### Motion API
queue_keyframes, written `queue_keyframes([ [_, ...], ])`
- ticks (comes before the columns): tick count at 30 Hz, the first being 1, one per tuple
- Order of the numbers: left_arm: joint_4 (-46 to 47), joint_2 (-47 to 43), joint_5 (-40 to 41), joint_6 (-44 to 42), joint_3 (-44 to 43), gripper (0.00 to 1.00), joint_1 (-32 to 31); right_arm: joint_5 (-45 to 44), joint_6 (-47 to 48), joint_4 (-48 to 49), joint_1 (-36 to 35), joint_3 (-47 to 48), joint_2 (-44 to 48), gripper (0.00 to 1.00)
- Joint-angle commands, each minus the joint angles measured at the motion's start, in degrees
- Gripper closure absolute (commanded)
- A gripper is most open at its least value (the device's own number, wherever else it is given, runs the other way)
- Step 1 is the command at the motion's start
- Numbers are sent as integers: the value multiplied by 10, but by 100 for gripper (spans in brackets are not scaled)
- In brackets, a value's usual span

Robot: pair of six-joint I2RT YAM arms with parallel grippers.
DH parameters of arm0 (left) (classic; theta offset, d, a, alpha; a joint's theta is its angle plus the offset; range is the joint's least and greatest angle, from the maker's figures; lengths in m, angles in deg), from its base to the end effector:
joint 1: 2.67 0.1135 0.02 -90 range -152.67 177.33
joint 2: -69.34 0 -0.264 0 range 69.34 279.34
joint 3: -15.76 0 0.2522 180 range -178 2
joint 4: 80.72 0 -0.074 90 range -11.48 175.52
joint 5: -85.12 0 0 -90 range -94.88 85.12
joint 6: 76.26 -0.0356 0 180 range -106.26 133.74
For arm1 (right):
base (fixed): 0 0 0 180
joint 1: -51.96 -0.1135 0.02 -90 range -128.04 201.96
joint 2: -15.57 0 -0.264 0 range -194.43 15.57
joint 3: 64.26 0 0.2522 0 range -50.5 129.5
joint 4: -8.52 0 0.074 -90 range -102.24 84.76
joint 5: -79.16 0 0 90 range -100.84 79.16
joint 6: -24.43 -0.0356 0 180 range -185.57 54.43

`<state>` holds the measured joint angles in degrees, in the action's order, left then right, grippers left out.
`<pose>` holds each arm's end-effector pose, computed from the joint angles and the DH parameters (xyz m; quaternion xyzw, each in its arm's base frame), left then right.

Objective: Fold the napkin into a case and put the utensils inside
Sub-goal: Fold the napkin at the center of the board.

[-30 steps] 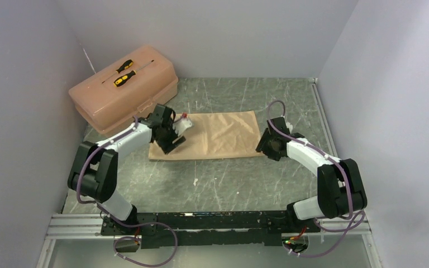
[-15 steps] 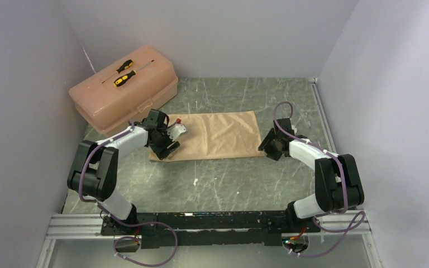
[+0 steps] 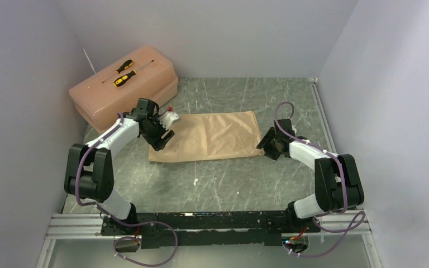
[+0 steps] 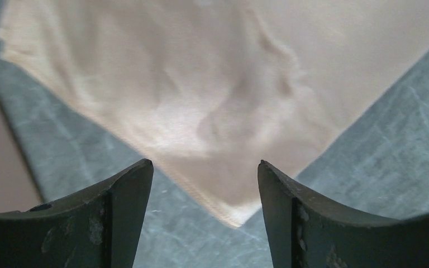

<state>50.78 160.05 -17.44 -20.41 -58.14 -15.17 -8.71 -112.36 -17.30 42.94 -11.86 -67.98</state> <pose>0.3011 -0.0747 0.2057 0.4059 0.8824 -0.0650 0.2288 0.2624 0.0430 0.1535 0.3053 0.9087 0.1488 0.2428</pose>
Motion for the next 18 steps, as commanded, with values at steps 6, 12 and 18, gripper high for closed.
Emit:
queue_keyframes([
  [6, 40, -23, 37, -56, 3, 26, 11, -30, 2, -76, 1, -22, 31, 48],
  [12, 68, -20, 66, -81, 61, 26, 12, -24, -13, -52, 1, -34, 26, 58],
  [18, 158, -6, 114, -97, 110, 27, 16, -26, -28, -13, 2, -44, 37, 70],
])
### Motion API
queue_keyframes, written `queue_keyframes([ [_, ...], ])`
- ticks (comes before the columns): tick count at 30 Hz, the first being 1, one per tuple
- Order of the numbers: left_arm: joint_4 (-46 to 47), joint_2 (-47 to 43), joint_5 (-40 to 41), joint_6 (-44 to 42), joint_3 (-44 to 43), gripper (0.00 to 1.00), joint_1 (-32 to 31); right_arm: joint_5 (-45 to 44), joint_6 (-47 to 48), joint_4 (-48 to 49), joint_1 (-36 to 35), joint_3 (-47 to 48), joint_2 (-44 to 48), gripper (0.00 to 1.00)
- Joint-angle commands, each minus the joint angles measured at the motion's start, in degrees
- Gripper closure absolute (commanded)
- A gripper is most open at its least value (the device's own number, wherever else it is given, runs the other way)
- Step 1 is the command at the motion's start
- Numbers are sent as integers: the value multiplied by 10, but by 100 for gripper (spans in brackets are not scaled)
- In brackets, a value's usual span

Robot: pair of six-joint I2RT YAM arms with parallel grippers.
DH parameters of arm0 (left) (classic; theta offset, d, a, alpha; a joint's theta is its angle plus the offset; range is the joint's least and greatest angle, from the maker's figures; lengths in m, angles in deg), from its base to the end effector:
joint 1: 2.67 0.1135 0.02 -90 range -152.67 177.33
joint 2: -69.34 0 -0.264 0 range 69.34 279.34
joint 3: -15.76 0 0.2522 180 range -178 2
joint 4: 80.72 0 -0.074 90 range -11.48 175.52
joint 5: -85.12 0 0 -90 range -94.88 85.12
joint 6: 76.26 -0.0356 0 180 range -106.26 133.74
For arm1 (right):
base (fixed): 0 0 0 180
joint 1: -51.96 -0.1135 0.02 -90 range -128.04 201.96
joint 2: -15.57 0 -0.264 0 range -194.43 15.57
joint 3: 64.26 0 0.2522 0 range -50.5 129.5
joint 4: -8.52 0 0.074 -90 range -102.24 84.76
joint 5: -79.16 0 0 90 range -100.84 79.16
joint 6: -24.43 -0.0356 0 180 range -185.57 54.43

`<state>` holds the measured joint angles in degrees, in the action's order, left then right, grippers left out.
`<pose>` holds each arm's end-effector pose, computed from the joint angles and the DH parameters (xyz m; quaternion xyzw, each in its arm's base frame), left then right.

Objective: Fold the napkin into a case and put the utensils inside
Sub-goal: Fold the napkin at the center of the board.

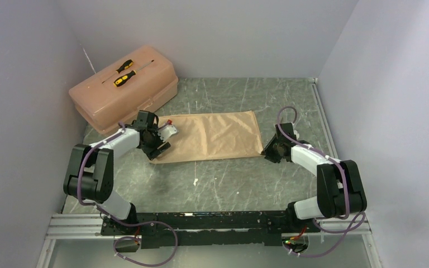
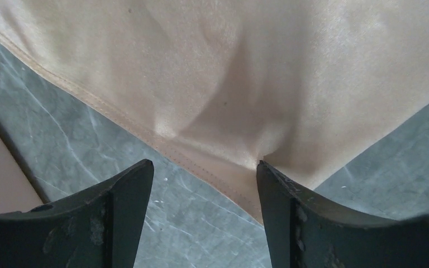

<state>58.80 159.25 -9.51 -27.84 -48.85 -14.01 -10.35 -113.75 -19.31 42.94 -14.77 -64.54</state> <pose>0.2862 -0.0603 0.1699 0.4429 0.8708 0.0165 0.2127 0.2459 0.0393 0.1517 0.3214 0.9071 0.1337 0.2367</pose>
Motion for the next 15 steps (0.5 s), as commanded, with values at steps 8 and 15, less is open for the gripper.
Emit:
queue_keyframes([
  [8, 90, 43, 11, 7, 2, 28, 6, 8, -22, 52, 3, -16, -18, 94],
  [15, -6, 22, -32, -8, -10, 25, 7, -10, -14, 46, 14, -24, 7, 100],
])
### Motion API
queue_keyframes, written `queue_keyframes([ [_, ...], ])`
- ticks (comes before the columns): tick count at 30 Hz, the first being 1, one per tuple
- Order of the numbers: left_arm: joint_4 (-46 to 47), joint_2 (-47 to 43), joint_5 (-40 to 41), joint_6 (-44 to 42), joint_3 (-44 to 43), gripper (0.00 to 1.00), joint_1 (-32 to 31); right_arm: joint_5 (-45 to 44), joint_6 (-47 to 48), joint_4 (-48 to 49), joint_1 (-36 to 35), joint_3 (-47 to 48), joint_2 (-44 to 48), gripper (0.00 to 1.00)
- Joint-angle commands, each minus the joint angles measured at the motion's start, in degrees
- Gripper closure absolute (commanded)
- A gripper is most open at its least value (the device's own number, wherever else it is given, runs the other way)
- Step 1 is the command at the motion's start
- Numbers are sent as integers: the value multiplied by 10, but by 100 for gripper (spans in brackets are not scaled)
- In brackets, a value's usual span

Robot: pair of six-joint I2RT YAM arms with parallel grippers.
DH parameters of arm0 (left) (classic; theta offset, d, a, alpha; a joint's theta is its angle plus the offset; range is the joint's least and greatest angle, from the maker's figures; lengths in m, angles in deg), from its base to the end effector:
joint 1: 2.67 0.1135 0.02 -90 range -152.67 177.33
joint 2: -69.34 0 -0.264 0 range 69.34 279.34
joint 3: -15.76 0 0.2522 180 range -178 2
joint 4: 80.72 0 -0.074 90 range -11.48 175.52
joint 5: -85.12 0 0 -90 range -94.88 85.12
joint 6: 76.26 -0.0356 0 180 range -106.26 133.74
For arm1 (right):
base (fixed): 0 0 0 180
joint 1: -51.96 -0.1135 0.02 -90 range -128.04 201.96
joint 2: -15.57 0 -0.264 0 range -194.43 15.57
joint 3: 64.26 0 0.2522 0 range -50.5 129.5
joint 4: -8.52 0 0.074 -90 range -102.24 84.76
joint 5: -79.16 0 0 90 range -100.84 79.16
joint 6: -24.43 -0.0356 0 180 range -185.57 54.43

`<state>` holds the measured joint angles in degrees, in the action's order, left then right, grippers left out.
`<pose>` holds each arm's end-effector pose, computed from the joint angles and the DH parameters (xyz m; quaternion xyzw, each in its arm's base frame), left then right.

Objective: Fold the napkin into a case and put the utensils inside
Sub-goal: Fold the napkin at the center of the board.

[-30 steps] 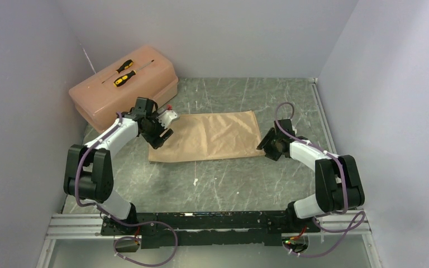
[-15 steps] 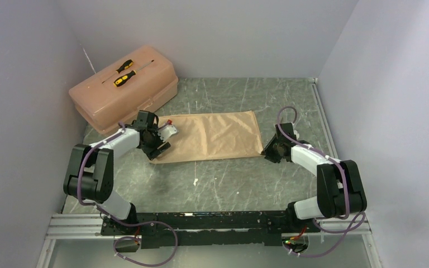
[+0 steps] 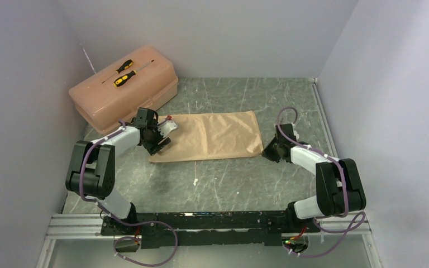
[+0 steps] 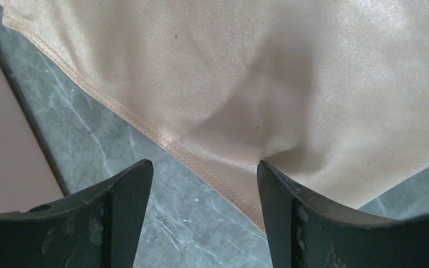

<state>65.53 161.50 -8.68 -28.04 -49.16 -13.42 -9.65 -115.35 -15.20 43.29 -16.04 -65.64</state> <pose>0.3015 -0.0596 0.1661 0.4356 0.8640 0.0360 0.2498 0.2484 0.0386 0.1455 0.3336 0.8981 0.1485 0.2451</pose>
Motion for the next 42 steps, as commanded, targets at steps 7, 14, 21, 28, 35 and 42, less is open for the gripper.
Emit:
queue_keyframes([
  [7, -129, -46, -52, -28, -36, 24, 30, -52, 32, -46, 24, 7, 48, 100],
  [14, -124, -43, -60, -14, -40, 25, 41, -65, 59, -76, 36, 12, 74, 100],
  [21, -120, -42, -78, 4, -34, 27, 41, -44, 86, -80, 33, 31, 87, 100],
  [28, -142, -25, -109, 56, -77, 29, 92, -15, 129, -65, -80, 120, 82, 100],
  [35, -162, -18, -135, 81, -113, 30, 144, 28, 134, -45, -250, 265, -52, 100],
  [42, -171, -50, -135, 93, -103, 30, 153, 87, 130, -38, -371, 483, -265, 100],
])
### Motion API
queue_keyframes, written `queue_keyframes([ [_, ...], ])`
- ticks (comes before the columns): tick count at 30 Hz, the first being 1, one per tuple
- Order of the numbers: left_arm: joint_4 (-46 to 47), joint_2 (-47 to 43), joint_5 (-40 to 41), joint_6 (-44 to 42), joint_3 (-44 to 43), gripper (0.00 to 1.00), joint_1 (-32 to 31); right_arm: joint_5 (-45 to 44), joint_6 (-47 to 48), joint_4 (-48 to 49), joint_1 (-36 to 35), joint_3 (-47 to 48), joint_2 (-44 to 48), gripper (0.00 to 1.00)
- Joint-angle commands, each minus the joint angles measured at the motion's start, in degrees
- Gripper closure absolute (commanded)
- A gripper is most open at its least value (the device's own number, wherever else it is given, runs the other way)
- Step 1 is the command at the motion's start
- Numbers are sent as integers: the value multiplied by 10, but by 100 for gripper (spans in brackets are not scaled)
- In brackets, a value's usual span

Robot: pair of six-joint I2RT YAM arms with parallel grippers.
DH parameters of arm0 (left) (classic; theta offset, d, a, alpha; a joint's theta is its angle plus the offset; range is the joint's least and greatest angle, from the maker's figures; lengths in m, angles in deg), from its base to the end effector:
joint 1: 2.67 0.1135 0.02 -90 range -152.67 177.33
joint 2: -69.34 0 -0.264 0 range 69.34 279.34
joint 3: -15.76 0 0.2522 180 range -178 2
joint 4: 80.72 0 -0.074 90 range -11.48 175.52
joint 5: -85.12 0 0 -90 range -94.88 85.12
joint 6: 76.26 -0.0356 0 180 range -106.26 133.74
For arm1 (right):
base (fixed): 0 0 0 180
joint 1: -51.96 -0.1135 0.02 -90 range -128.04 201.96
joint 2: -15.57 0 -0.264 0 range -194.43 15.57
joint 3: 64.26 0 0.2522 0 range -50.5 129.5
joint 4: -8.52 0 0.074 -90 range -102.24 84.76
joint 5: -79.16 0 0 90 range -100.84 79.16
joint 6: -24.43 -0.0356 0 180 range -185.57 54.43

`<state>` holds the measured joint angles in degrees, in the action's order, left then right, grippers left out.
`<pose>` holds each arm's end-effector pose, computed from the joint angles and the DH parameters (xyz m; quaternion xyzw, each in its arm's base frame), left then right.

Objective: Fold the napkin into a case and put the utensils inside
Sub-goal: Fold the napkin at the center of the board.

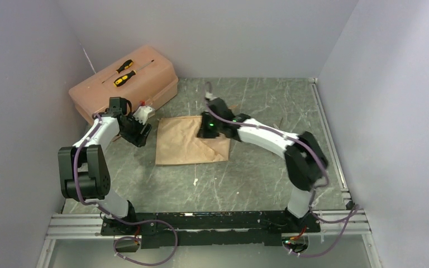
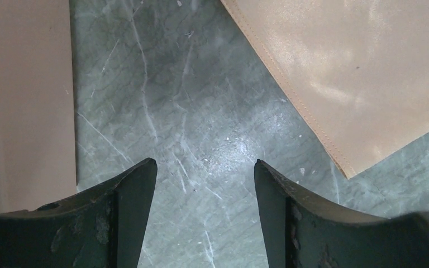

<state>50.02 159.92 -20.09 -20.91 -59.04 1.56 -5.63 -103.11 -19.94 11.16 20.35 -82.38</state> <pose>0.3109 0.0136 0.2107 0.2815 0.9264 -0.0506 0.2450 0.2882 0.2530 0.2438 -0.0445 0.9110 0.2898 0.2900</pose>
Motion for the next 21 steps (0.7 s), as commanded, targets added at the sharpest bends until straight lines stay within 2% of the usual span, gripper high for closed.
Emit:
queue_keyframes([
  [1, -15, -39, -20, 23, -1, 30, 4, 57, 13, -1, -65, 158, -133, 100],
  [7, -17, -72, -17, 19, 24, 30, 16, 112, 28, -51, -124, 374, -315, 100],
  [11, -28, -82, -19, 15, 25, 30, 27, 135, 23, -61, -138, 434, -377, 100],
  [16, -30, -85, -25, 11, 29, 30, 32, 145, 35, -84, -139, 450, -401, 99],
  [18, -30, -80, -26, 11, 28, 30, 33, 161, 37, -82, -140, 452, -403, 87],
  [20, -32, -75, -26, 14, 24, 30, 32, 172, 44, -97, -140, 473, -409, 60],
  [21, -34, -73, -26, 14, 22, 30, 33, 177, 50, -109, -140, 487, -408, 54],
])
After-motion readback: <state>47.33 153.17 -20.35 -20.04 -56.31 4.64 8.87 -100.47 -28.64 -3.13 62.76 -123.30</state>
